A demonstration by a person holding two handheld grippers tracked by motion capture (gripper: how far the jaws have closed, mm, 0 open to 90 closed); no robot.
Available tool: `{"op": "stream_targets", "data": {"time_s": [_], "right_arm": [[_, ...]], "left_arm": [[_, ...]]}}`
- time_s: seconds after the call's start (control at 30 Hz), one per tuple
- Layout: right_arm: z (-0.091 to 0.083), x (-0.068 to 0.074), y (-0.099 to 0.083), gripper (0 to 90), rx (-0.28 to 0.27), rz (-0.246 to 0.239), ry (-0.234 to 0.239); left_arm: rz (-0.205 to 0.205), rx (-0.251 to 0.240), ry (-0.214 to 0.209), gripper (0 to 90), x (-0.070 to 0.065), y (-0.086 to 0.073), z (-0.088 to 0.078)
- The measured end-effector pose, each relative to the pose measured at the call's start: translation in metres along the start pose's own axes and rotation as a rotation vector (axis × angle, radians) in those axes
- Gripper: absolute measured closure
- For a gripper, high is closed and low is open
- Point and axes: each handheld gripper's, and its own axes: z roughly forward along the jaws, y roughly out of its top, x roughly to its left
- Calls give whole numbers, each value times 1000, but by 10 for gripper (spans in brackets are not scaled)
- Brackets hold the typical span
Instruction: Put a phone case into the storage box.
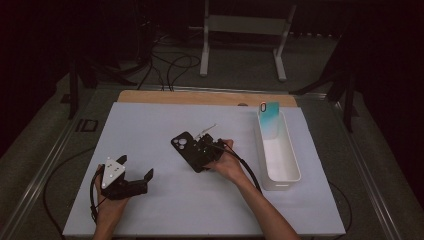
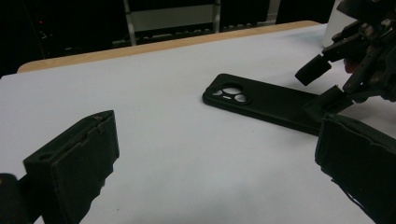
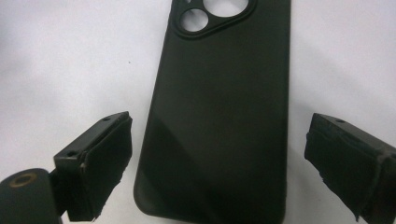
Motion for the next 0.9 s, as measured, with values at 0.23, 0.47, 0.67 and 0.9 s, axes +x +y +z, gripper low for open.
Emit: {"op": "stream_targets", "data": {"time_s": [0.23, 0.47, 0.67, 0.9], "right_arm": [[9, 3, -1, 83, 27, -13, -17], [14, 8, -2, 98, 66, -38, -53], [13, 10, 1, 130, 96, -32, -64], [3, 10, 0, 149, 56, -32, -59]], "left_arm": [[0, -1, 2, 3, 0, 0, 0], [0, -2, 2, 3, 0, 0, -1], [4, 1, 1, 3, -1, 0, -1], [-2, 10, 6, 3, 0, 0, 0]]}}
